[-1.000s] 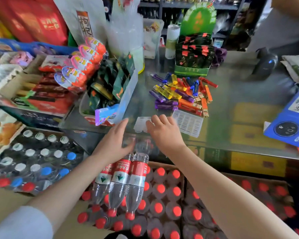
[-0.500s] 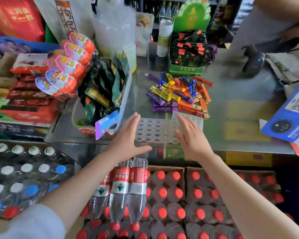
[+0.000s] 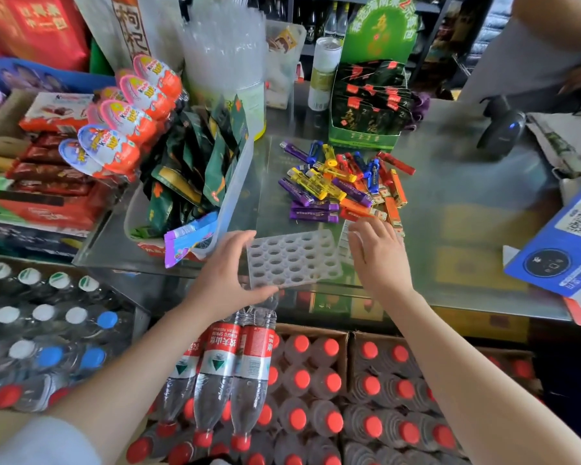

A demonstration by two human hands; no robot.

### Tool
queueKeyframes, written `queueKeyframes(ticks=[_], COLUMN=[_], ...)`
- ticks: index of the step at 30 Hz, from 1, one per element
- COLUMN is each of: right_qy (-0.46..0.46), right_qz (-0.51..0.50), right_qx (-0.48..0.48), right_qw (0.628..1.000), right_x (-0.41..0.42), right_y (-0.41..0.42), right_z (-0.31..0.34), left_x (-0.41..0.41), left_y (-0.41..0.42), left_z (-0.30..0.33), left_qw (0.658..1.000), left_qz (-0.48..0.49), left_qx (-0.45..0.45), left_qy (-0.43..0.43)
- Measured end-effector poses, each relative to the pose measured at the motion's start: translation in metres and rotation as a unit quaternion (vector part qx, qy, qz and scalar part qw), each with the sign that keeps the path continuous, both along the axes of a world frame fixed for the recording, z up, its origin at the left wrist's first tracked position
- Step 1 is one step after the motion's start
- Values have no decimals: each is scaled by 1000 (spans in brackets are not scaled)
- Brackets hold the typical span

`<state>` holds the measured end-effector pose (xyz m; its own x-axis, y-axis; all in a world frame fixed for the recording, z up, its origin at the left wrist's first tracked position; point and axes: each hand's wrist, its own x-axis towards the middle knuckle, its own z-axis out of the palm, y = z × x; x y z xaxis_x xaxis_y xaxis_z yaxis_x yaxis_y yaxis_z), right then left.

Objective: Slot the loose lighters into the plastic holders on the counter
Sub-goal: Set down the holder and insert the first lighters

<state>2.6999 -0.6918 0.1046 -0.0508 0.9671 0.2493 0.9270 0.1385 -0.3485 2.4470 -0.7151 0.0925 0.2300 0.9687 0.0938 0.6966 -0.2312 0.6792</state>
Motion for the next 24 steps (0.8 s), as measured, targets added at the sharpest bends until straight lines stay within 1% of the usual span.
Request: queueKeyframes(ticks=[2, 6, 12, 16, 19, 24], right_qy=[9, -6, -72, -86, -45, 96], right_qz=[26, 73, 62, 39, 33, 34], right_qx=[8, -47, -110, -136, -133, -120], right_qw=[1000, 996, 989, 986, 990, 988], right_x=[-12, -29, -33, -26, -21, -19], right_y=[14, 39, 55, 56, 55, 50], right_z=[4, 9, 13, 14, 16, 25], left_x=[3, 3, 4, 8, 13, 17], left_y=[0, 2, 7, 15, 20, 27], left_z=[-3, -5, -2, -4, -3, -7], left_qw=[1000, 999, 998, 997, 997, 995], left_qz=[0, -6, -21, -46, -60, -45], left_qx=[-8, -9, -24, -32, -24, 12], left_qy=[29, 48, 54, 46, 47, 83])
